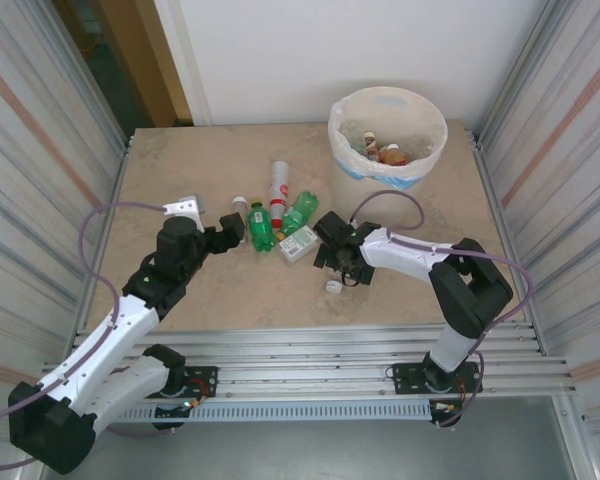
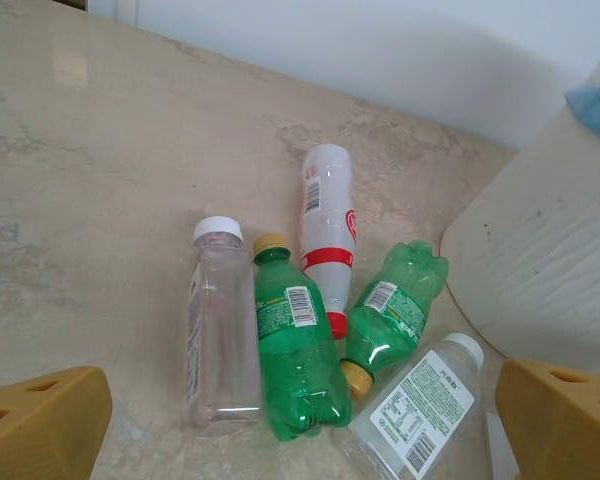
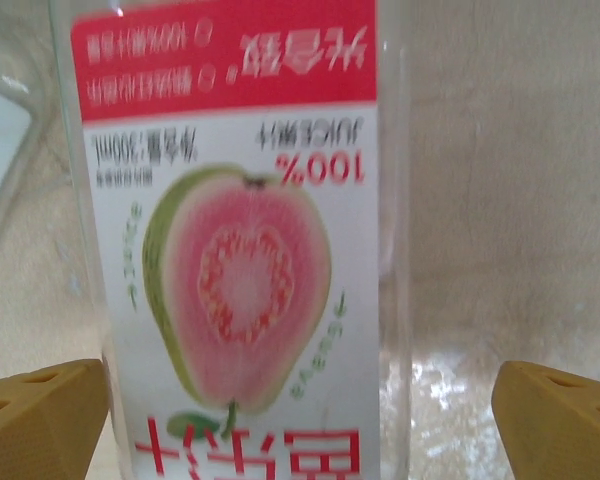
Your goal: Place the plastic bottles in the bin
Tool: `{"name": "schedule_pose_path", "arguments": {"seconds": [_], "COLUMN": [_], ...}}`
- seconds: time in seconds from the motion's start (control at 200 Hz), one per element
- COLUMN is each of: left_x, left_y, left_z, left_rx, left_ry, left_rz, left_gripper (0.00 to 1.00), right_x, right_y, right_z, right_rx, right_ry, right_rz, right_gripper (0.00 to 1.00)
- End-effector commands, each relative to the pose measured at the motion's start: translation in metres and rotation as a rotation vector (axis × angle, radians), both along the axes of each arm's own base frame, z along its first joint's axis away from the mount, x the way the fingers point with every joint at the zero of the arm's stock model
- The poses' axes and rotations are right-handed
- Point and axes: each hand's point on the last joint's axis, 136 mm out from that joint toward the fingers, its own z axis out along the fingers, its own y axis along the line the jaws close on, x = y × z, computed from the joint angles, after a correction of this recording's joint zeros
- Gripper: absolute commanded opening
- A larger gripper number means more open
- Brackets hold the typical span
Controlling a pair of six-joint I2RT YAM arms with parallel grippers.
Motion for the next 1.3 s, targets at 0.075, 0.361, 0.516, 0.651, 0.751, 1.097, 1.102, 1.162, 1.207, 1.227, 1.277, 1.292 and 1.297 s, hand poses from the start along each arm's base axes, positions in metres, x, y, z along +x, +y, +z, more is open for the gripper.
{"name": "schedule_pose_path", "arguments": {"seconds": [0.075, 0.361, 0.516, 0.651, 0.751, 1.097, 1.102, 1.162, 1.207, 1.227, 1.277, 1.292, 1.297], "left_x": [0.003, 0.002, 0.002, 0.002, 0.002, 0.002, 0.002, 0.002, 0.002, 0.002, 0.002, 0.002, 0.002], "left_y": [0.001, 0.002, 0.003, 0.003, 0.004, 0.004, 0.004, 0.004, 0.003, 0.003, 0.003, 0.003, 0.003], "left_z": [0.015, 0.016, 0.017, 0.02, 0.02, 0.024, 0.024, 0.025, 0.026, 0.026, 0.025, 0.025, 0.026], "left_rx": [-0.014, -0.009, -0.004, -0.005, -0.001, -0.007, -0.007, -0.008, -0.009, -0.007, -0.008, -0.007, -0.007], "left_ry": [-0.039, -0.042, -0.042, -0.049, -0.049, -0.054, -0.053, -0.054, -0.053, -0.053, -0.051, -0.051, -0.051], "left_rz": [0.007, 0.009, 0.012, 0.012, 0.016, 0.016, 0.015, 0.014, 0.012, 0.011, 0.011, 0.011, 0.01], "left_gripper": [0.99, 0.99, 0.99, 0.99, 0.99, 0.99, 0.99, 0.99, 0.99, 0.99, 0.99, 0.99, 0.99], "right_x": [0.021, 0.02, 0.014, 0.008, 0.002, 0.001, 0.001, 0.005, 0.008, 0.01, 0.015, 0.016, 0.017], "right_y": [0.007, 0.002, 0.003, 0.011, 0.025, 0.061, 0.061, 0.06, 0.055, 0.053, 0.044, 0.042, 0.041], "right_z": [-0.004, -0.024, -0.014, 0.014, 0.043, 0.197, 0.2, 0.232, 0.254, 0.264, 0.285, 0.292, 0.293], "right_rx": [-0.036, -0.071, -0.085, -0.14, -0.145, 0.017, 0.02, 0.059, 0.083, 0.101, 0.126, 0.132, 0.134], "right_ry": [-0.023, 0.011, -0.008, -0.08, -0.136, -0.473, -0.477, -0.538, -0.571, -0.583, -0.607, -0.619, -0.622], "right_rz": [0.064, 0.094, 0.124, 0.207, 0.288, 0.517, 0.52, 0.54, 0.542, 0.544, 0.54, 0.539, 0.538], "right_gripper": [0.91, 0.76, 0.62, 0.56, 0.5, 0.44, 0.44, 0.43, 0.43, 0.43, 0.43, 0.43, 0.42]}}
